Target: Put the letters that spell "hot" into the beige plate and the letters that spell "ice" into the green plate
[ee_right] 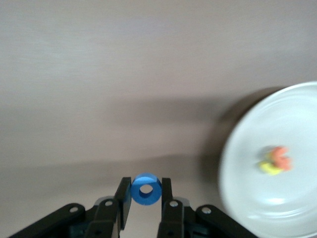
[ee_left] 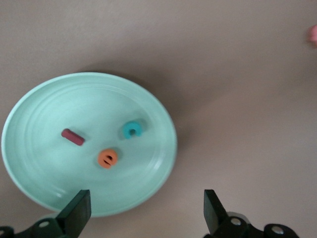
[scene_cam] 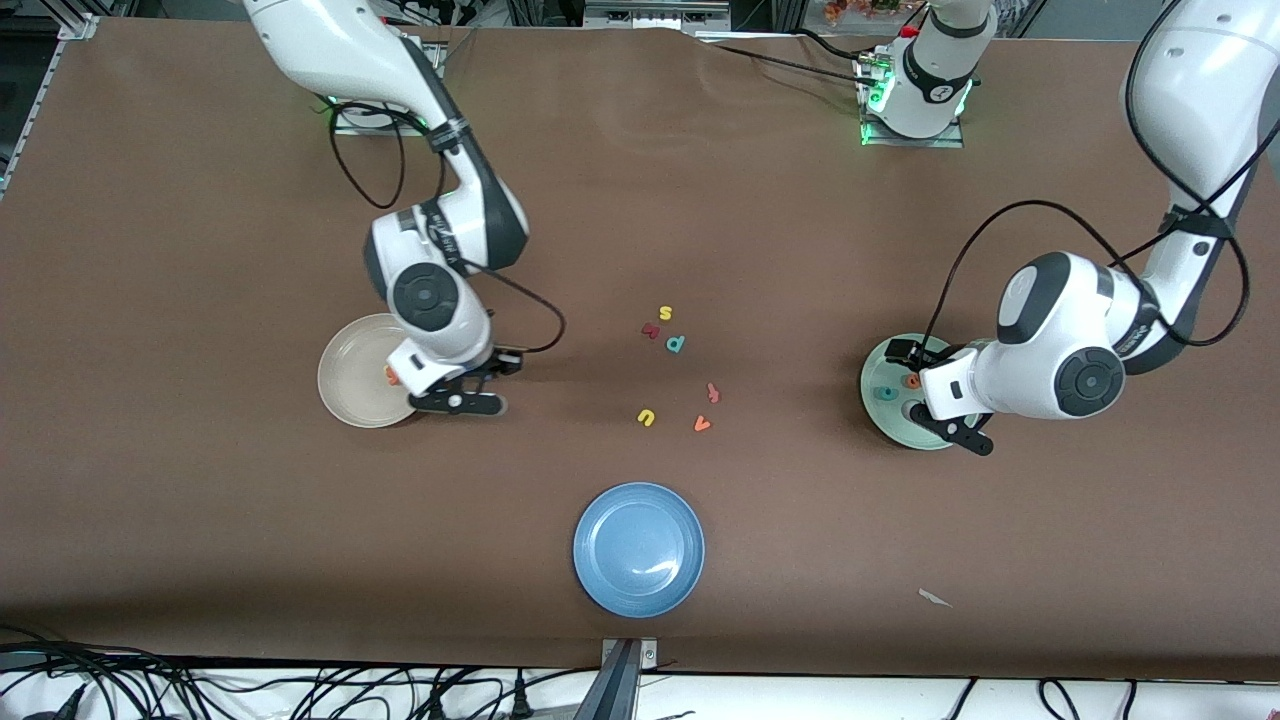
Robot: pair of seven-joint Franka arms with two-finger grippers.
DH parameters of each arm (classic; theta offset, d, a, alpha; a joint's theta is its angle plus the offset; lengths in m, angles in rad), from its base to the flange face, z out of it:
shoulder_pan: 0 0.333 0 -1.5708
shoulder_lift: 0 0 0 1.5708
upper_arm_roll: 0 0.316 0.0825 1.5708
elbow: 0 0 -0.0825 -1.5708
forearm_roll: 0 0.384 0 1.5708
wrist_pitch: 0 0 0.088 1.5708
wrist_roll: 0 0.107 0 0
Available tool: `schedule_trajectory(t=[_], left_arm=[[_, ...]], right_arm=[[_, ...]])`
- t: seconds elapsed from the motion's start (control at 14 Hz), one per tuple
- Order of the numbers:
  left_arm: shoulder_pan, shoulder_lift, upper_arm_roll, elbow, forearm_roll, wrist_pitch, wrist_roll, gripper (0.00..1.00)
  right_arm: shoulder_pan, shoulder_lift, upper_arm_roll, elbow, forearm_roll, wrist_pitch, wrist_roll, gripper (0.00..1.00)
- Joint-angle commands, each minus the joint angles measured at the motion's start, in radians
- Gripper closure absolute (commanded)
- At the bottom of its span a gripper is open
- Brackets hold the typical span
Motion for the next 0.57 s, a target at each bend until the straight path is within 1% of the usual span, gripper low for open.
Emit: schedule_trajectory(t=[0.0,0.14,0.21,0.29,0.43,0.5], left_arm=[[-0.011,-0.034,-0.036,0.092,-0.008,-0.125,-0.037,0.00],[-0.028,-0.086,-0.042,0.129,0.006,-0.156,-0.031,0.00],[-0.066,-0.105,-0.041,0.160,0.032,-0.174,-0.032,0.00],[-0.077,-0.123,-0.042,0.181,0.040,-0.214,-0.040,0.00],[-0.077,-0.171,-0.041,0.212,0.031,-0.262,-0.037,0.00],[-0.077,-0.191,-0.041,0.232,0.028,-0.288,-0.034,0.00]], right_arm=[[0.007,-0.080,-0.062,-0.115,0.001,0.022,-0.142,0.85],[0.007,-0.119,-0.116,-0.206,0.003,0.100,-0.254,0.85],[0.007,-0.129,-0.140,-0.249,0.003,0.147,-0.304,0.84],[0.007,-0.136,-0.154,-0.284,0.005,0.190,-0.343,0.84],[0.007,-0.150,-0.179,-0.333,0.005,0.240,-0.394,0.84],[0.004,-0.149,-0.195,-0.338,0.006,0.244,-0.433,0.83]])
